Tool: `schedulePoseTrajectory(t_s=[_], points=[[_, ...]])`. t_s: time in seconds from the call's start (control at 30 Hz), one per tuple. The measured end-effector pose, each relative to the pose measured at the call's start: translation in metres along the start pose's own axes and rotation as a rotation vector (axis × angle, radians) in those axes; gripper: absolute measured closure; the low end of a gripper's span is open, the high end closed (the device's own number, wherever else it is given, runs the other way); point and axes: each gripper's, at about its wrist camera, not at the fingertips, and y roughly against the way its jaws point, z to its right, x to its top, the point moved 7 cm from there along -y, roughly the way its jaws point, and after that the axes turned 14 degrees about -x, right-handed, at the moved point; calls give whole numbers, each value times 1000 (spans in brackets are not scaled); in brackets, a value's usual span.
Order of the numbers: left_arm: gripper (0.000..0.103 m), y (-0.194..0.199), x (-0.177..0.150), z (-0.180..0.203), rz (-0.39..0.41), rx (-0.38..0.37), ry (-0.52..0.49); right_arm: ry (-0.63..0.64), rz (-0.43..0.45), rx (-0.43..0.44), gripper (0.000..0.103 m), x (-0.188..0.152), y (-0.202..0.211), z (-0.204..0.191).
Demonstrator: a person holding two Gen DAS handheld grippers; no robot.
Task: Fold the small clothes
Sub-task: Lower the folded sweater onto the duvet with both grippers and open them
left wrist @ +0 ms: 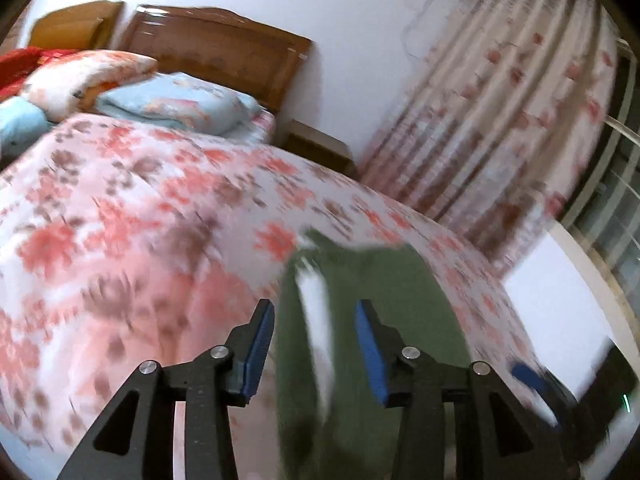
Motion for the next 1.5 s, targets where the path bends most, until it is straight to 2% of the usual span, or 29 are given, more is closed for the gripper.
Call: schedulePoseTrajectory(t_s=[0.03,0.07,0.1,0.23,0.33,0.4,0.43,0.53,0.67,0.77,0.87,1.0,1.1,1.17,1.2,1.27,1.3,1.37,1.43,1.47,1.5], points=[[54,2,-11,5,-19,-43,2,-28,-16,8,0,-1,0,5],[46,3,-18,7,-31,-61,5,-48,-30,18,0,-4,-1,8],[43,0,-28,6,-54,-69,17,-71,-47,34,0,-7,-1,11],[42,-22,-51,-12,-124,-11,70,-136,-126,80,0,-22,-11,8],[29,-26,-57,-23,-114,-36,138,-145,-169,73,0,-29,-17,7],[27,-30,-57,-26,-112,-39,144,-188,-204,80,0,-37,-27,12],[28,-32,-58,-26,-117,-57,146,-222,-222,99,0,-41,-32,14],[48,-36,-58,-25,-123,-143,184,-293,-266,155,0,-51,-47,15],[58,-48,-47,-15,-127,-135,136,-310,-250,140,0,-50,-54,22],[58,-73,-28,-14,-134,-116,120,-305,-238,100,0,-43,-61,29],[58,-98,-10,-18,-139,-124,151,-300,-227,53,0,-35,-72,40],[56,-114,0,-17,-141,-112,174,-258,-214,-22,0,-18,-89,57],[55,-106,1,-12,-129,-55,154,-209,-216,-95,0,-8,-92,67],[58,-88,5,-4,-73,12,95,-205,-204,-113,0,-1,-80,68],[58,-76,9,6,-27,44,42,-197,-173,-116,0,4,-71,67],[58,-64,16,28,18,34,-41,-153,-78,-161,0,17,-51,62],[58,-64,18,44,8,8,-93,-112,-39,-158,0,23,-45,53],[58,-77,16,60,-45,-34,-135,-9,-20,-169,0,31,-44,33],[58,-93,10,58,-88,-5,-142,80,-63,-189,2,26,-57,14],[58,-103,4,50,-123,43,-143,104,-89,-196,17,21,-64,10],[58,-112,-5,41,-157,89,-169,133,-126,-213,22,12,-74,8]])
